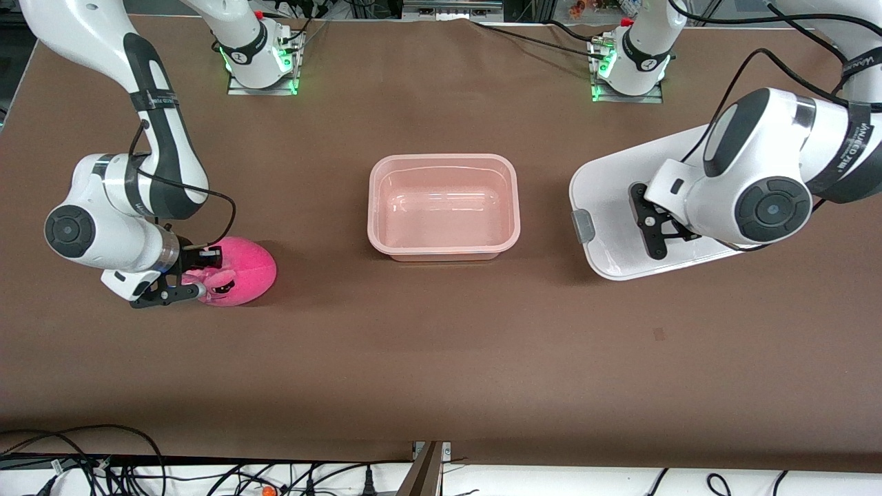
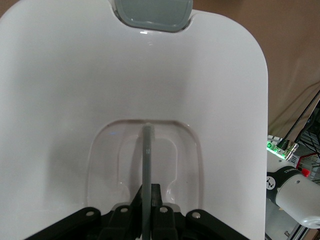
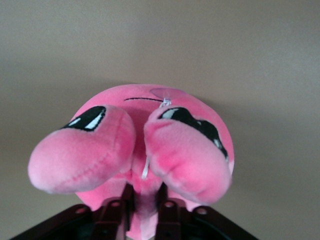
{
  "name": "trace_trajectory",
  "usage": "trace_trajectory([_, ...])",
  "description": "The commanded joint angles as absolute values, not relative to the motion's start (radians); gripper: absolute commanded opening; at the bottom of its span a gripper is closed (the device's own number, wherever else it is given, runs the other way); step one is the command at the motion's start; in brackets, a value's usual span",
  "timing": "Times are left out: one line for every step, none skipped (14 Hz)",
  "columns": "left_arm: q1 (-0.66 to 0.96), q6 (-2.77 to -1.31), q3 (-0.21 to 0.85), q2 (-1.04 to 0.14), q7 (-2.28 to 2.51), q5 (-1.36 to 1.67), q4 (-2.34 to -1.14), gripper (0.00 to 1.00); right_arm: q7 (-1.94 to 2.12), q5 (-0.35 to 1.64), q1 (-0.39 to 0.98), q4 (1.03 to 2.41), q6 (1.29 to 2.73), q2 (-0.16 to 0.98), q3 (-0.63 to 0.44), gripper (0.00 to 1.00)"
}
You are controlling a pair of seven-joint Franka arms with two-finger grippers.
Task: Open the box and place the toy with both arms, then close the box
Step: 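Lift the pink toy with the right gripper and carry it over the box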
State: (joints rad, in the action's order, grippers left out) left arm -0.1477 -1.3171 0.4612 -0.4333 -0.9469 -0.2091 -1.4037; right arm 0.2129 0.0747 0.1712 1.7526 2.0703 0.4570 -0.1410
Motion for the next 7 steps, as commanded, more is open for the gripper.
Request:
trace_trajectory([-0.149,-1.324,0.480,-0.459,-0.971,-0.192,-1.384,0.00,0.264,0.091,0.167,1.756,2.077,0.439,-0.135,0.00])
trace_trajectory([-0.138,-1.325,0.480,-0.460,-0.963,-0.184,-1.384,0.00,0.278,0.086,0.169,1.746,2.072,0.436,-0.135,0.00])
trace_trajectory([-0.138,-1.325,0.480,-0.462,-0.966,-0.183,-1.382,0.00,0.308,0.084,0.172,1.730,2.072,0.431,-0.135,0.00])
trace_trajectory([-0.150,-1.325,0.479,-0.463,-0.974,-0.178,-1.382,0.00,0.346,0.083,0.173,1.712,2.068,0.423,-0.132,0.00])
trace_trajectory([-0.162,-1.325,0.479,-0.468,-0.977,-0.173,-1.382,0.00,0.404,0.080,0.175,1.695,2.039,0.411,-0.114,0.00])
trace_trajectory([-0.175,-1.325,0.480,-0.468,-0.977,-0.170,-1.382,0.00,0.475,0.077,0.179,1.657,1.981,0.404,-0.083,0.00])
trace_trajectory([-0.173,-1.325,0.480,-0.469,-0.977,-0.170,-1.382,0.00,0.527,0.077,0.179,1.617,1.914,0.403,-0.054,0.00])
